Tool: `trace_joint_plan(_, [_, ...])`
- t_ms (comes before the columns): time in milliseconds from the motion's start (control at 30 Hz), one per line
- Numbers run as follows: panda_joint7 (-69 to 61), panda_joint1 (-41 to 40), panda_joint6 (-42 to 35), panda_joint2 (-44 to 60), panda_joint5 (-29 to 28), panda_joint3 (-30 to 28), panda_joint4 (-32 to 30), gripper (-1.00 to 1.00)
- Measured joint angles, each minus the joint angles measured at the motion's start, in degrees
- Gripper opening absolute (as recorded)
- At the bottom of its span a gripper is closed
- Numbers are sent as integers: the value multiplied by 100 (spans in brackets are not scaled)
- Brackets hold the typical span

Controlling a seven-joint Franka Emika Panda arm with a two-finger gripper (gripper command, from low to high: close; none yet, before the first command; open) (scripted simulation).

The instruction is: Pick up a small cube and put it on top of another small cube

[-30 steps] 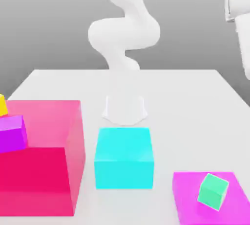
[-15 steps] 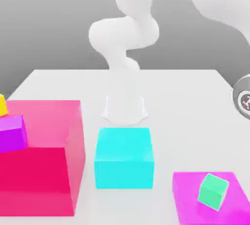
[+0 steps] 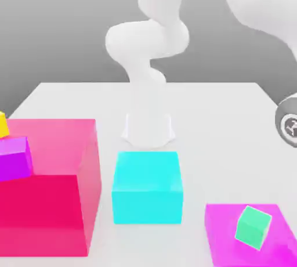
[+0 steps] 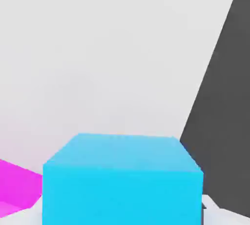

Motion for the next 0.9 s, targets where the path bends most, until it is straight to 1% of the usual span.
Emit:
trace_joint_plan(300, [1304,-940,-874,-1557,20,-1256,-571,-100])
trace_joint_plan(400, [1829,-1657,-1197,-2114,-33,-1664,-780,-100])
trace_joint_plan(500, [2492,-2573,-1631,-2747,-92,-2036,-962,-100])
trace_joint_plan(633, [3342,-3336,-2217,-3543,-115,-2508,-1196,-100])
trace_joint_plan(700, [3671,-3687,-2236,-3744,-97,-2772,-1406,-100])
trace_joint_plan(767, [3744,-3814,-1891,-3665,-54,-2903,-1689,-100])
trace_joint_plan(800, [3741,-3838,-1695,-3596,-33,-2939,-1822,100])
trace_joint_plan(900, [3741,-3838,-1696,-3596,-32,-2939,-1822,100])
